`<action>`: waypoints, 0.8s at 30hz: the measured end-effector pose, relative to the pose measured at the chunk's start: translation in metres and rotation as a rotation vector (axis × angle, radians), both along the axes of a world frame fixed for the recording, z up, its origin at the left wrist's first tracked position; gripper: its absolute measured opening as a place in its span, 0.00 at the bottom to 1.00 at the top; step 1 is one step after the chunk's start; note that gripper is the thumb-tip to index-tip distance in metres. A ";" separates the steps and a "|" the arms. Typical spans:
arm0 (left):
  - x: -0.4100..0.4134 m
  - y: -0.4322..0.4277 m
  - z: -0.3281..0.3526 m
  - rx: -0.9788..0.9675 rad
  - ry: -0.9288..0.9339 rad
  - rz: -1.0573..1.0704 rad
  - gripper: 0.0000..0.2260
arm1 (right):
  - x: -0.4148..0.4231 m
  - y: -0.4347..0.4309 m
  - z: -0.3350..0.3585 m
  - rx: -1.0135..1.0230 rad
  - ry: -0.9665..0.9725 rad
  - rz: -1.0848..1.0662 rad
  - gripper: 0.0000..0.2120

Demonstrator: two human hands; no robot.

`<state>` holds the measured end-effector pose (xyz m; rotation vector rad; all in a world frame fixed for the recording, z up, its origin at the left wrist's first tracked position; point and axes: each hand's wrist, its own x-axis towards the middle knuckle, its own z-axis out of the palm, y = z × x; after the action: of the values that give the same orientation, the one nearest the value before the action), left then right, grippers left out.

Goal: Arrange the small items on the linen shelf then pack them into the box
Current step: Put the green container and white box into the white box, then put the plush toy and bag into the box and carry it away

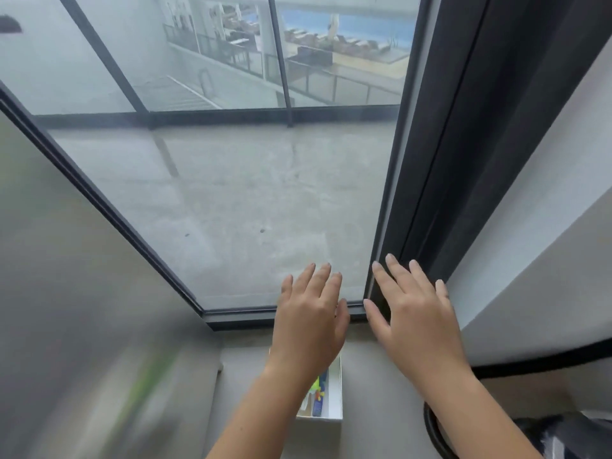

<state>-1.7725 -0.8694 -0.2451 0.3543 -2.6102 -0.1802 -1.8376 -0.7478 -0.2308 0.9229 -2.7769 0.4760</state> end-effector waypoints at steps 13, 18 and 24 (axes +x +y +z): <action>0.026 0.067 0.100 0.095 0.049 -0.145 0.14 | 0.059 0.068 0.099 -0.074 0.101 -0.108 0.24; 0.031 0.076 0.121 0.135 0.059 -0.303 0.15 | 0.079 0.082 0.128 -0.066 0.146 -0.257 0.23; 0.035 0.085 0.144 0.151 -0.025 -0.573 0.20 | 0.114 0.102 0.155 -0.004 0.124 -0.476 0.23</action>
<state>-1.7371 -0.7839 -0.1010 -0.3553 -2.6617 -0.5679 -1.7240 -0.6455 -0.0756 0.2550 -2.7450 0.3308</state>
